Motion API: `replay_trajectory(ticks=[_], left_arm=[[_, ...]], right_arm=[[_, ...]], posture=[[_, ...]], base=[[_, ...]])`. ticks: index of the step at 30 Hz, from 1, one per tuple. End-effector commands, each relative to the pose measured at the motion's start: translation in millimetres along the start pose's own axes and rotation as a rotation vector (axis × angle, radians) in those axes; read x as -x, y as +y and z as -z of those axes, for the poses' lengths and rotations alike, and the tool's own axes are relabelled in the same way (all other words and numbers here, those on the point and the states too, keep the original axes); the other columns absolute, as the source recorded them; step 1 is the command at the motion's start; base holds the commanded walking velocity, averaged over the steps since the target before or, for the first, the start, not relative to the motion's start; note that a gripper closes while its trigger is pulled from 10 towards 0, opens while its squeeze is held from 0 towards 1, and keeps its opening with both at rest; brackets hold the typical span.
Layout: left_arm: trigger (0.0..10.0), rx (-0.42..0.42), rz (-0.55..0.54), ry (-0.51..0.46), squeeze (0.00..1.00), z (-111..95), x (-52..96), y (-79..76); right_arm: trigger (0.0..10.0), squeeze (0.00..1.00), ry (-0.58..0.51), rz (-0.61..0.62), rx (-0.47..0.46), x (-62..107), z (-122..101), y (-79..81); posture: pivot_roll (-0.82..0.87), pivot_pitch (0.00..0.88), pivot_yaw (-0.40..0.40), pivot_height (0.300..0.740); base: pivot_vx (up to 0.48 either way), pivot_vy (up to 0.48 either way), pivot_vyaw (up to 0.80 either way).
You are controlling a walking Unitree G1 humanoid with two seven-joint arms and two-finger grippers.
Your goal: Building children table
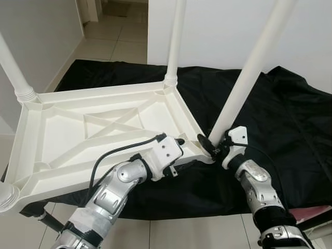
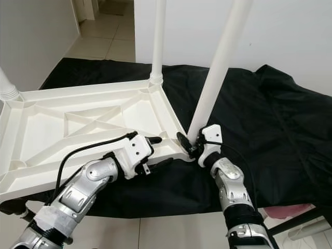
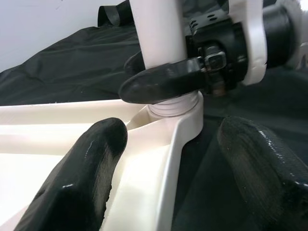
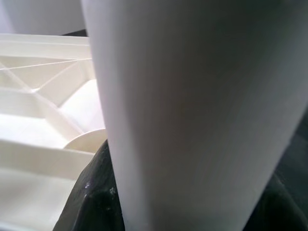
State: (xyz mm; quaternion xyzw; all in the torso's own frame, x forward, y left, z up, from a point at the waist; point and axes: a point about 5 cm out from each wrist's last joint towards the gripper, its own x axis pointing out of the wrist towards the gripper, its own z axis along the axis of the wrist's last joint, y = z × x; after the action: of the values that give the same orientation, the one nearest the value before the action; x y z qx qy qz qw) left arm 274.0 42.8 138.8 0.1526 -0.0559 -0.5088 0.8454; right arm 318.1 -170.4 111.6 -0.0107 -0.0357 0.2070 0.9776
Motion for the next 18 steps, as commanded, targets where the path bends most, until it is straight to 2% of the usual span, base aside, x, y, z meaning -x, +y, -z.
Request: replay_trajectory(ticks=[1,2,9,14,17,18], left_arm=[[10.0,0.021,0.065,0.004,0.00,1.2,-0.4,-5.8],[10.0,0.021,0.065,0.004,0.00,1.2,-0.4,-5.8],[10.0,0.078,0.099,-0.001,0.00,1.5,2.0,-7.8],[10.0,0.081,0.086,0.001,0.00,1.9,3.3,-8.2],[10.0,0.091,0.087,0.000,0.00,2.0,4.4,-10.4],[10.0,0.093,0.087,0.002,0.00,2.3,4.6,-11.1]], right_arm=[[10.0,0.00,0.044,0.082,-0.021,5.7,7.8,-6.4],[10.0,0.00,0.044,0.082,-0.021,5.7,7.8,-6.4],[10.0,0.00,0.019,0.318,-0.078,4.8,4.3,5.0],[10.0,0.00,0.035,0.502,-0.107,5.4,5.7,23.5],[10.0,0.00,0.030,0.531,-0.140,5.3,5.5,34.8],[10.0,0.00,0.029,0.500,-0.172,3.1,5.6,41.3]], posture=[[-0.02,0.000,-0.072,0.740],[-0.02,0.000,-0.072,0.740],[-0.01,0.000,-0.084,0.740],[0.00,0.000,-0.099,0.740],[0.01,0.000,-0.101,0.740],[0.01,0.000,-0.101,0.740]], base=[[0.000,0.000,0.00],[0.000,0.000,0.00],[0.000,0.000,0.00],[0.000,0.000,0.00],[0.000,0.000,0.00],[0.000,0.000,0.00]])
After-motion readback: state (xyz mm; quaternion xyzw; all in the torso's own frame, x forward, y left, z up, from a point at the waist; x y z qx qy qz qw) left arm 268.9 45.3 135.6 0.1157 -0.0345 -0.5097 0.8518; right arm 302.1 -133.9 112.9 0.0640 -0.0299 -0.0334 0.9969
